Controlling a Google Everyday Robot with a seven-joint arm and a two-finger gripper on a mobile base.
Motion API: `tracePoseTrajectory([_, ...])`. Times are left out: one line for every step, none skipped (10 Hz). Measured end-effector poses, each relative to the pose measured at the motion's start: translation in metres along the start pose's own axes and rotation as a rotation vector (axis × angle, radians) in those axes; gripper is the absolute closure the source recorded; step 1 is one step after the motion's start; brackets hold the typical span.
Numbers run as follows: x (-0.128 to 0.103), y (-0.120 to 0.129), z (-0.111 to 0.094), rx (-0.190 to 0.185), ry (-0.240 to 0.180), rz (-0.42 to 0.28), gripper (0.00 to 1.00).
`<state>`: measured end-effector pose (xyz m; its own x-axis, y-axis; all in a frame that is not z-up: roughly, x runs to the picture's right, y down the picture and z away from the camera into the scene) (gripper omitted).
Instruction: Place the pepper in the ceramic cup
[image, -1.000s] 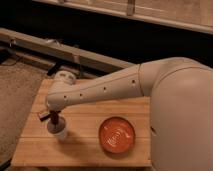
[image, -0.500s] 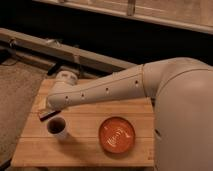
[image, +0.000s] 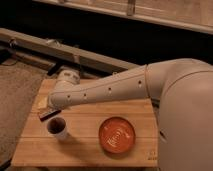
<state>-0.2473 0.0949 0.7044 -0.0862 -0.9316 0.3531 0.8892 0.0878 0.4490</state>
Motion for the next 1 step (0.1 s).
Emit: tracePoseTrajectory([0.0001, 0.0004, 0.0000, -0.001, 0.000, 0.000, 0.20])
